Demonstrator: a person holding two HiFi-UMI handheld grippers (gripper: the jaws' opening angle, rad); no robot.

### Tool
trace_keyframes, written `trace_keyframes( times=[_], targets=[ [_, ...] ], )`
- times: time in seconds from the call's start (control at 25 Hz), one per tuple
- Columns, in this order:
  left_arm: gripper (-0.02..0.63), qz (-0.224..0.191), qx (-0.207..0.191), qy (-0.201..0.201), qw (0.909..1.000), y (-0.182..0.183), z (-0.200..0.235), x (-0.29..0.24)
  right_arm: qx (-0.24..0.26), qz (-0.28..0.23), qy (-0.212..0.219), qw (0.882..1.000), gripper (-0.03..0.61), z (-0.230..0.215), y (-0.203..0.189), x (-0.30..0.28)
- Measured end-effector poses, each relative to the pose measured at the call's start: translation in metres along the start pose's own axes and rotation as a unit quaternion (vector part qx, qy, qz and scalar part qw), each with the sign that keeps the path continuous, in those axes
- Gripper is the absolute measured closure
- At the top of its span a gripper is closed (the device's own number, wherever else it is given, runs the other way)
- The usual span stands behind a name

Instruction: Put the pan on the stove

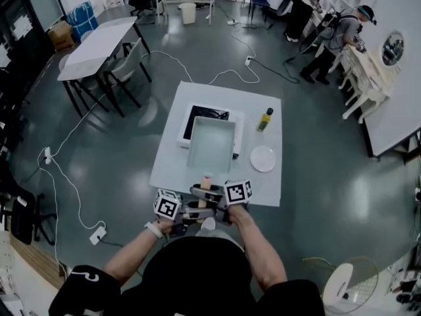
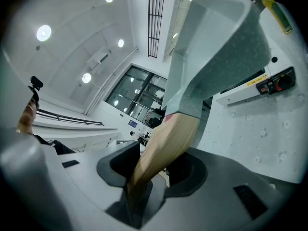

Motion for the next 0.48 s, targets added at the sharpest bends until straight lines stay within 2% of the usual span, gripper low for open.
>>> trace_keyframes(
  times=[0.48],
  targets=[
    [0.495, -0.006, -0.001, 0.001, 1.0000, 0.045, 0.033, -0.009, -0.001, 0.009, -0.004, 1.000, 0.426, -0.032, 0.045, 0.003]
  ],
)
Point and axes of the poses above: the fingertips, and each gripper's own axes: x backward along the fingers, z to its left, y out of its top, the point moved 2 cm from there along x, backward along the fingers, and after that the axes turned 8 degrees about -y, right-handed, at the moved point
